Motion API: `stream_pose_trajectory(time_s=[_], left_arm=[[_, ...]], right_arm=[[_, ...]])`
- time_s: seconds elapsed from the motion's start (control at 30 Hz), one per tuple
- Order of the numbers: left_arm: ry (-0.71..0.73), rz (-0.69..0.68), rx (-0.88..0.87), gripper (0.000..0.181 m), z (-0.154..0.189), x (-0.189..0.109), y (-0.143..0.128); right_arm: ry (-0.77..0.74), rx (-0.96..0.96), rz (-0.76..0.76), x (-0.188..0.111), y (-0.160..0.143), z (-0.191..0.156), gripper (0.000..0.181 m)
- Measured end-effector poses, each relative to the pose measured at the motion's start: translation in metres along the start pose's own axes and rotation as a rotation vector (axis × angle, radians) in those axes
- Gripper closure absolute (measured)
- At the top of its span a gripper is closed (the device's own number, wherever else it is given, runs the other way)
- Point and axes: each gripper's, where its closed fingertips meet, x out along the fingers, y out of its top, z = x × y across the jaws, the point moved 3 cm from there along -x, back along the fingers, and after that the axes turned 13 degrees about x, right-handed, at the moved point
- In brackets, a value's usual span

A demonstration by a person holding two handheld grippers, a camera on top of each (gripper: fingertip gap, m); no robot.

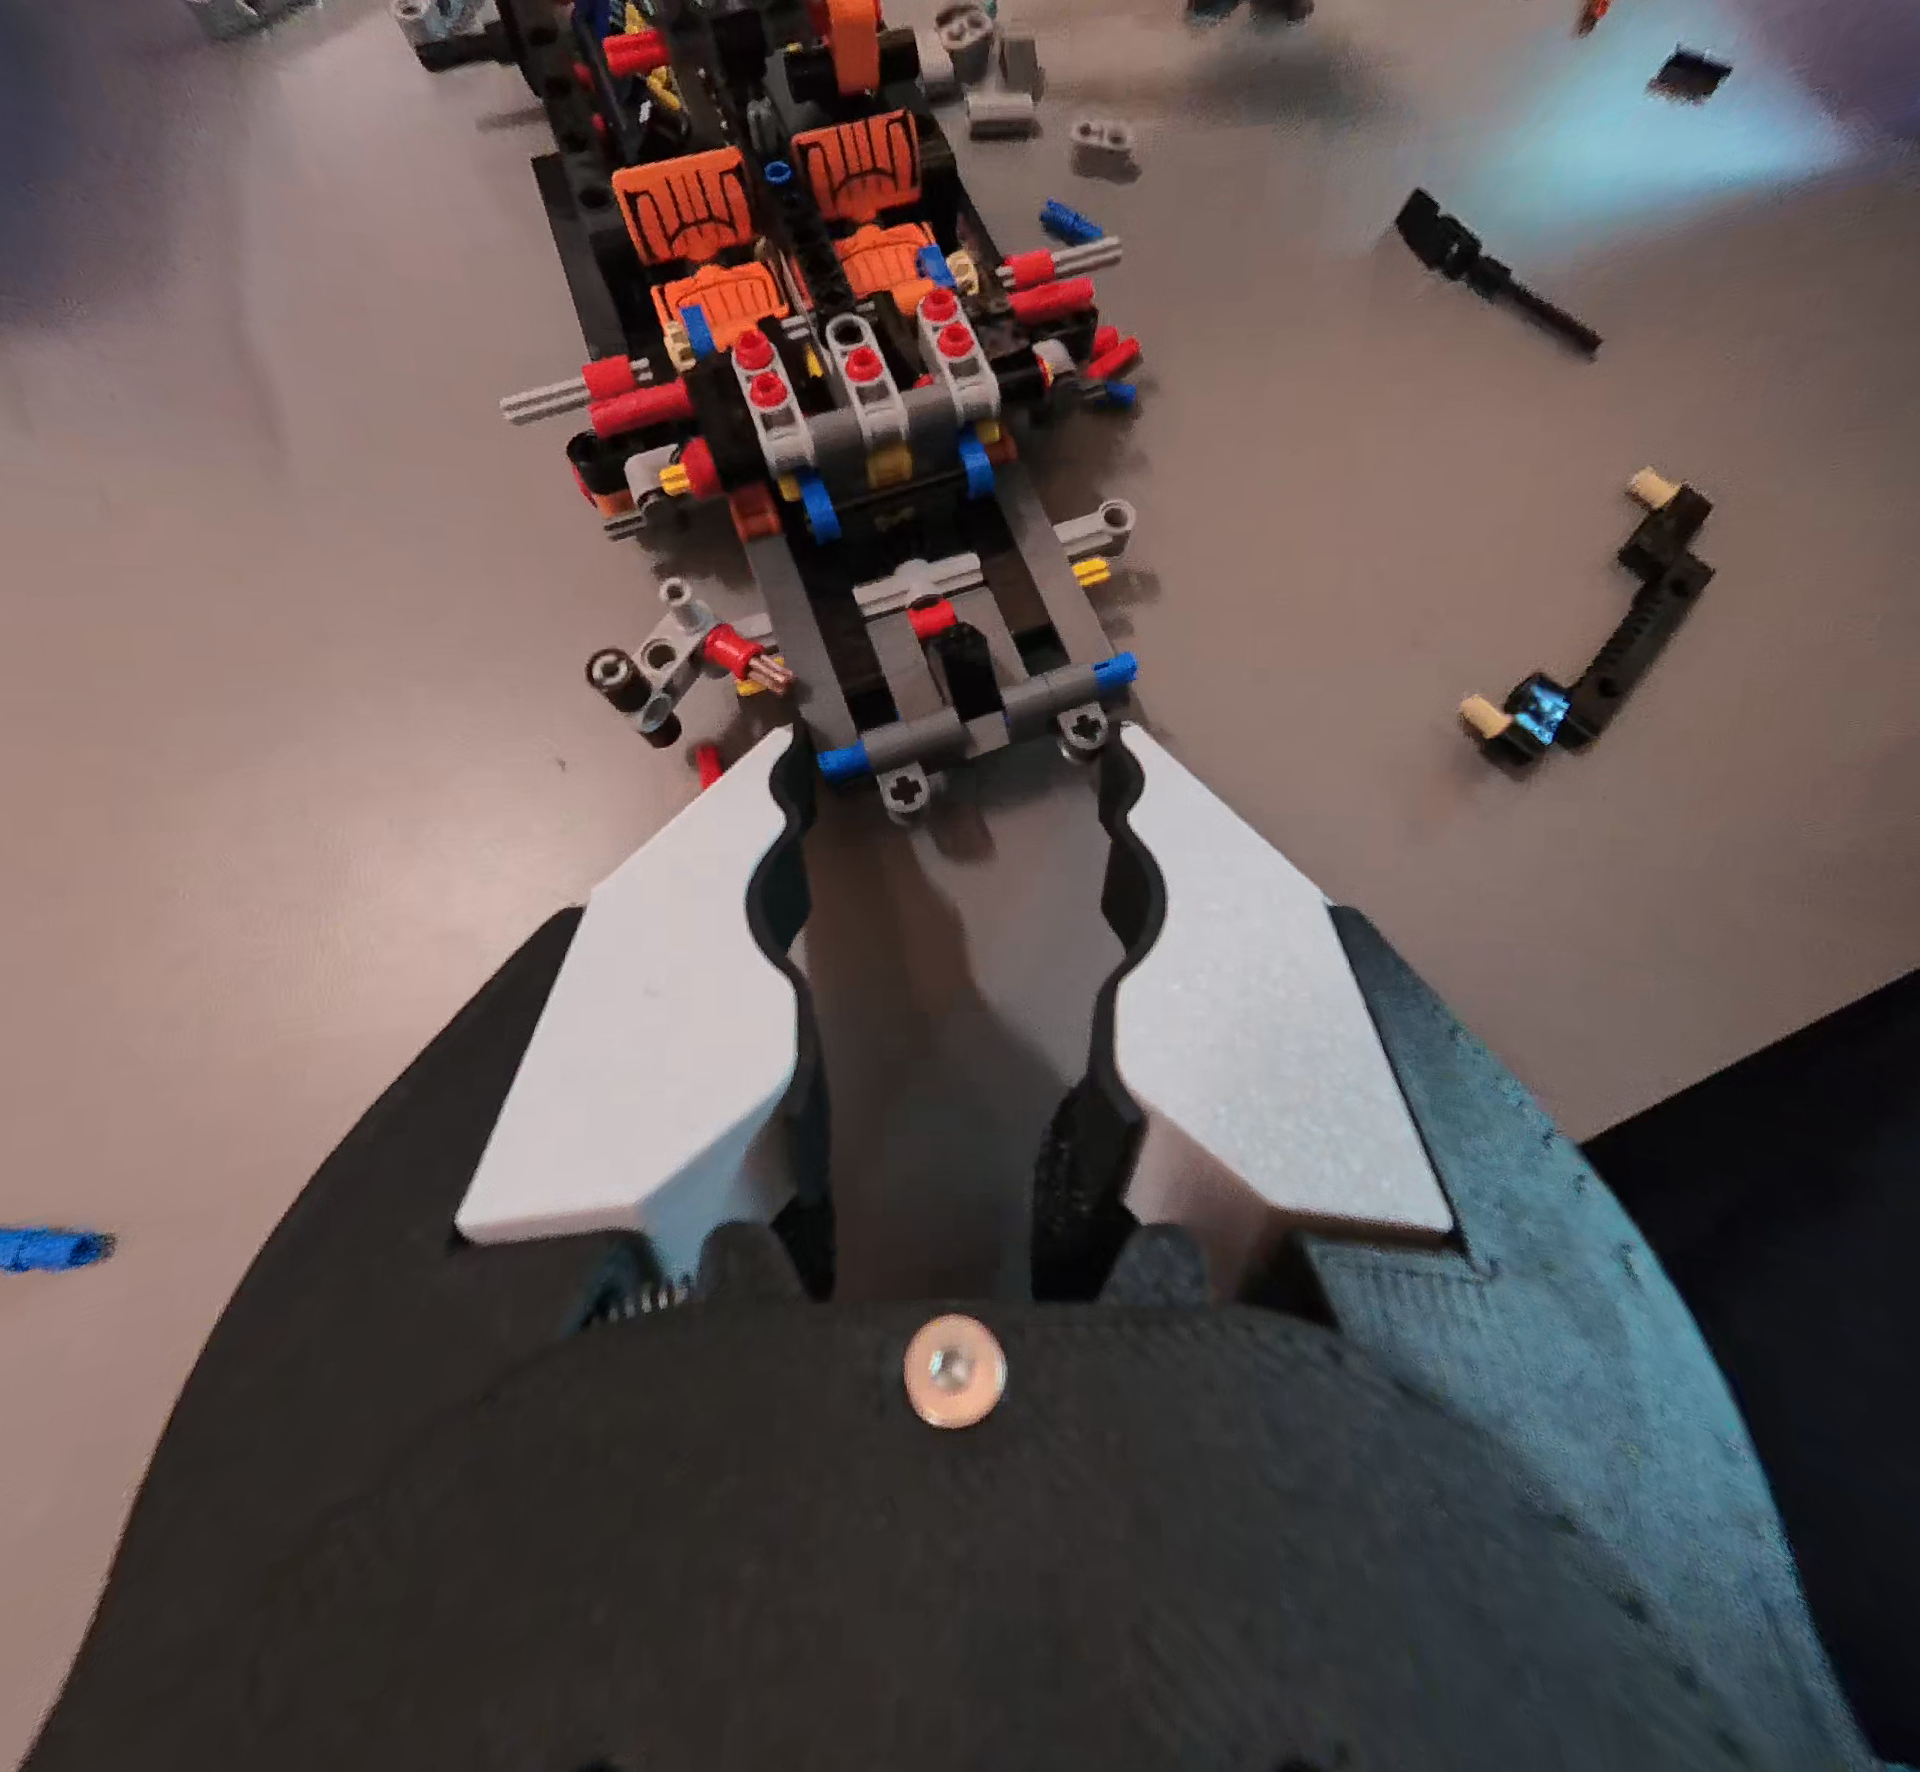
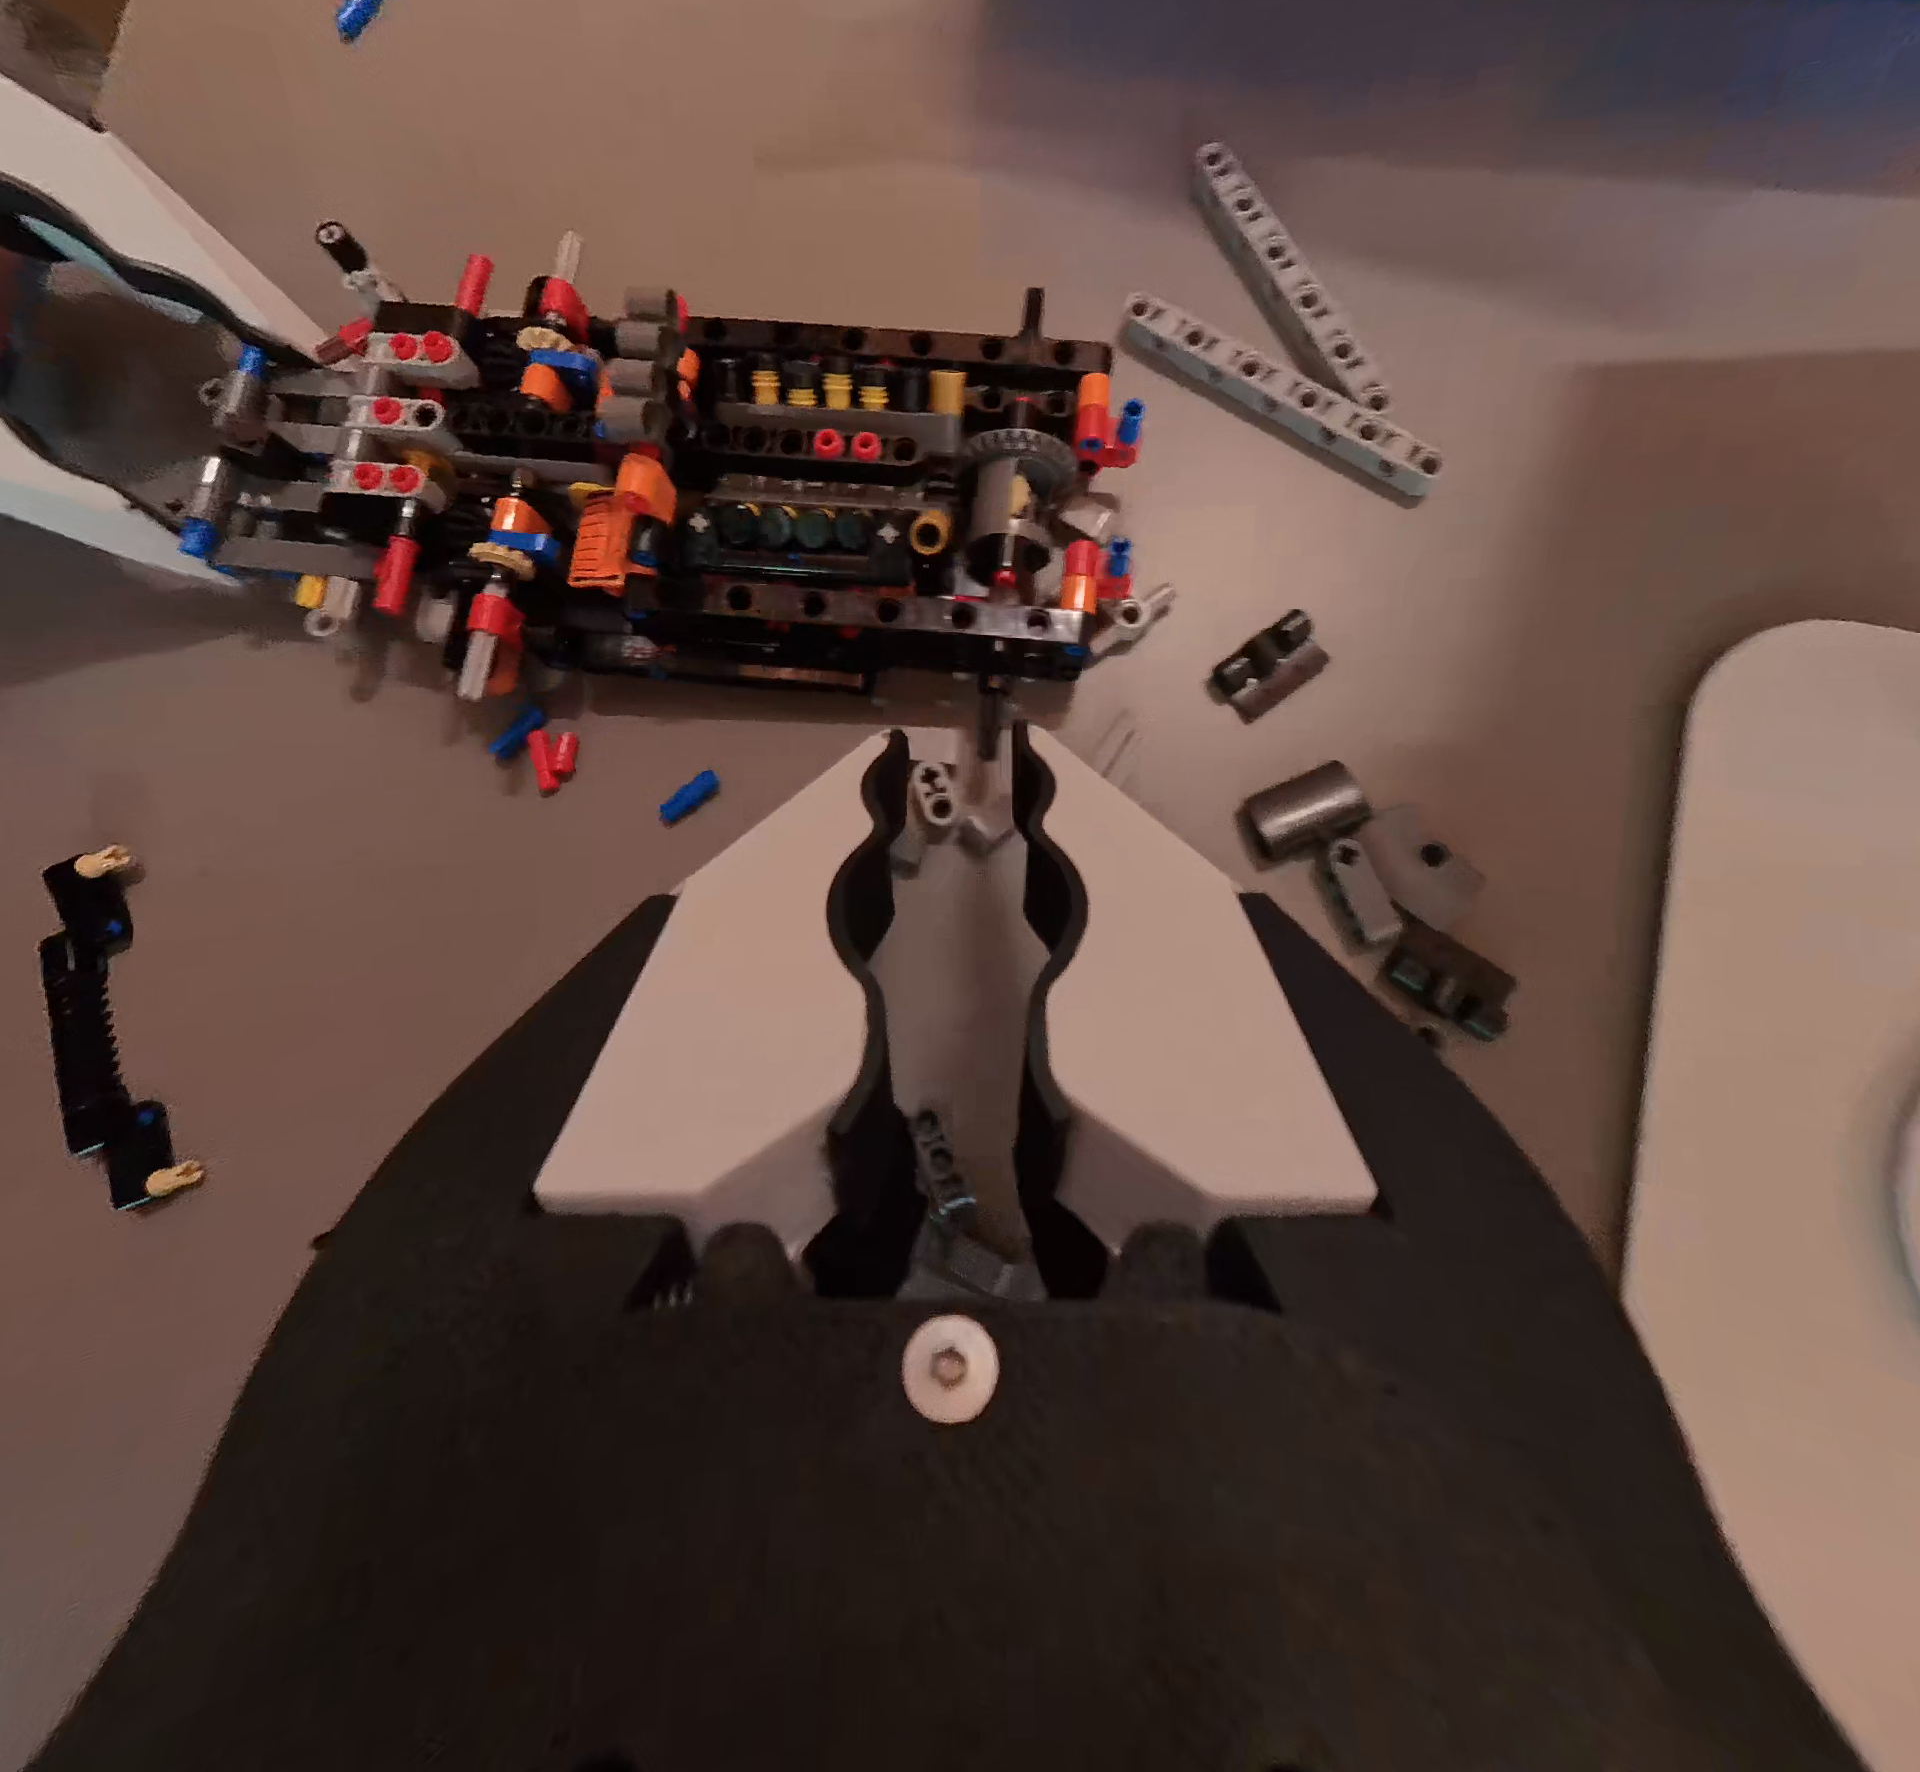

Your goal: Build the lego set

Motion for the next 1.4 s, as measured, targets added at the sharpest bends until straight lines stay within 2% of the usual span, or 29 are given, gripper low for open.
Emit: stream_pose_trajectory(time_s=[0.13, 0.33, 0.53, 0.7, 0.83, 0.93, 1.13, 1.4], left_arm=[[-0.01, 0.032, -0.035, 0.127, -0.011, -0.007, 0.005], [-0.023, 0.034, -0.034, 0.127, -0.025, -0.019, 0.004], [-0.064, 0.05, -0.038, 0.127, -0.035, -0.03, -0.003], [-0.068, 0.037, -0.028, 0.128, -0.04, -0.033, -0.01], [-0.072, 0.037, -0.027, 0.128, -0.04, -0.034, -0.015], [-0.071, 0.038, -0.029, 0.128, -0.039, -0.034, -0.018], [-0.068, 0.039, -0.032, 0.128, -0.039, -0.033, -0.019], [-0.059, 0.04, -0.032, 0.128, -0.037, -0.032, -0.02]], right_arm=[[-0.067, -0.007, -0.002, -0.001, 0.007, 0.017, 0.162], [-0.11, -0.085, -0.077, 0.018, 0.01, 0.031, 0.158], [-0.052, -0.208, -0.107, 0.037, 0.024, 0.029, 0.152], [-0.017, -0.239, -0.181, 0.053, 0.028, 0.033, 0.149], [0.033, -0.205, -0.195, 0.061, 0.028, 0.035, 0.161], [0.035, -0.201, -0.19, 0.061, 0.027, 0.036, 0.176], [0.052, -0.166, -0.165, 0.053, 0.024, 0.034, 0.176], [0.078, -0.158, -0.075, 0.021, 0.02, 0.016, 0.176]])
